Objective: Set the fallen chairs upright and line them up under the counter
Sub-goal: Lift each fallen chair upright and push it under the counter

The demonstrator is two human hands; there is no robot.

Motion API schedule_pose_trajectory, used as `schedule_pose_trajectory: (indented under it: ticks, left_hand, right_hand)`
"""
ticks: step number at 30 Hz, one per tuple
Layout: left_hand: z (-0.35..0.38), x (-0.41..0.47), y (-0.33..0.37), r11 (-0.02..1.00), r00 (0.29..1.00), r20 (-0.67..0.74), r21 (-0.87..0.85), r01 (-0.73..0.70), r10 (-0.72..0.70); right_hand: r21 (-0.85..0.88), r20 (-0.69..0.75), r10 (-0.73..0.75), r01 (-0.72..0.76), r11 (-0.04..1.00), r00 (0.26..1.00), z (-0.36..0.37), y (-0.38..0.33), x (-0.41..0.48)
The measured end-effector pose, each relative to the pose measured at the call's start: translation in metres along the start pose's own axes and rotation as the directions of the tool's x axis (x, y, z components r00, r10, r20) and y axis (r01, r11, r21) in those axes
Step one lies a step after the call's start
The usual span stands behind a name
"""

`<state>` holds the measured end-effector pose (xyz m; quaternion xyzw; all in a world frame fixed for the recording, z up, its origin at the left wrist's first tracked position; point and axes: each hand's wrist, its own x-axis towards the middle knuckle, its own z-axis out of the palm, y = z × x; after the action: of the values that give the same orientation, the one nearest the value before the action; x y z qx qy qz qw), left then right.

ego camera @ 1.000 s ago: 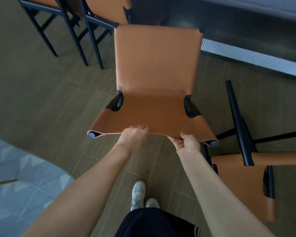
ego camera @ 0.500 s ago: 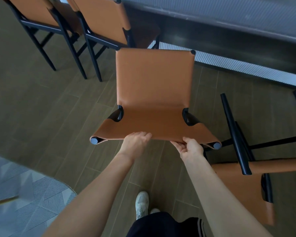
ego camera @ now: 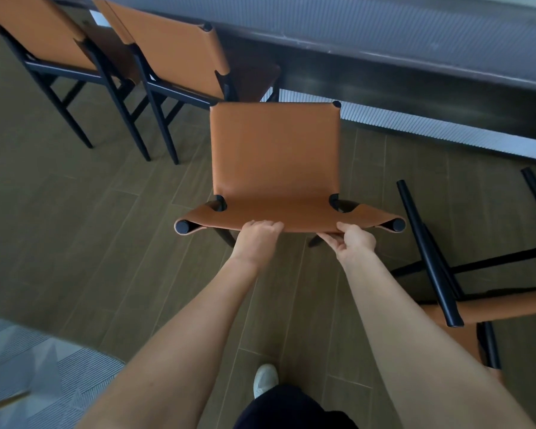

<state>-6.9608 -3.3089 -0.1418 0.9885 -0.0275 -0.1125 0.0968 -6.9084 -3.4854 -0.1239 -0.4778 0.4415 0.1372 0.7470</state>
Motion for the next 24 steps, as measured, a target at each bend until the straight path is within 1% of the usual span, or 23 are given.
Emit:
schedule_pose_trajectory:
  ticks: [3, 6, 13, 15, 17, 18, 19, 20, 21, 22, 24]
  left_hand:
    - [0.001, 0.005, -0.004, 0.998, 1.000, 0.009, -0.051, -0.023, 0.024]
    - [0.003, 0.006, -0.007, 0.997, 0.999, -0.011, -0.069, -0.045, 0.044]
    - [0.006, 0.001, -0.005, 0.988, 0.998, -0.061, -0.151, -0.018, 0.009]
    - [0.000, 0.001, -0.003, 0.975, 0.998, -0.057, -0.223, 0.006, -0.019]
    - [-0.007, 0.000, 0.000, 0.927, 0.995, -0.058, -0.372, 0.050, -0.077]
    - [-0.011, 0.000, 0.002, 0.873, 0.988, -0.062, -0.479, 0.094, -0.140]
    - [-0.015, 0.000, 0.004, 0.783, 0.973, -0.048, -0.603, 0.152, -0.226]
    - [-0.021, 0.002, 0.005, 0.650, 0.948, -0.010, -0.731, 0.209, -0.317]
    - [-0.025, 0.002, 0.003, 0.489, 0.920, 0.040, -0.838, 0.244, -0.389]
    - [-0.029, 0.003, 0.001, 0.336, 0.890, 0.085, -0.906, 0.256, -0.447]
    - [-0.033, 0.003, -0.007, 0.058, 0.819, 0.199, -0.961, 0.272, -0.538]
  right_hand:
    - [-0.023, 0.008, -0.002, 0.002, 1.000, 1.000, 0.004, -0.006, 0.003]
    - [-0.040, 0.015, 0.004, -0.004, 0.999, 1.000, 0.006, -0.008, 0.007]
    - [-0.052, 0.050, 0.050, -0.048, 0.997, 0.997, 0.004, -0.014, 0.018]
    - [-0.060, 0.059, 0.071, -0.067, 0.996, 0.996, 0.002, -0.015, 0.021]
    - [-0.065, 0.081, 0.112, -0.107, 0.992, 0.990, 0.001, -0.018, 0.024]
    - [-0.075, 0.091, 0.140, -0.133, 0.988, 0.986, 0.000, -0.020, 0.025]
    - [-0.094, 0.100, 0.167, -0.157, 0.983, 0.981, -0.001, -0.022, 0.026]
    - [-0.121, 0.107, 0.187, -0.174, 0.977, 0.976, -0.002, -0.026, 0.027]
    - [-0.154, 0.117, 0.205, -0.186, 0.970, 0.972, -0.002, -0.027, 0.028]
    - [-0.187, 0.128, 0.223, -0.197, 0.962, 0.966, -0.003, -0.029, 0.030]
    - [-0.218, 0.143, 0.255, -0.220, 0.951, 0.956, -0.002, -0.030, 0.033]
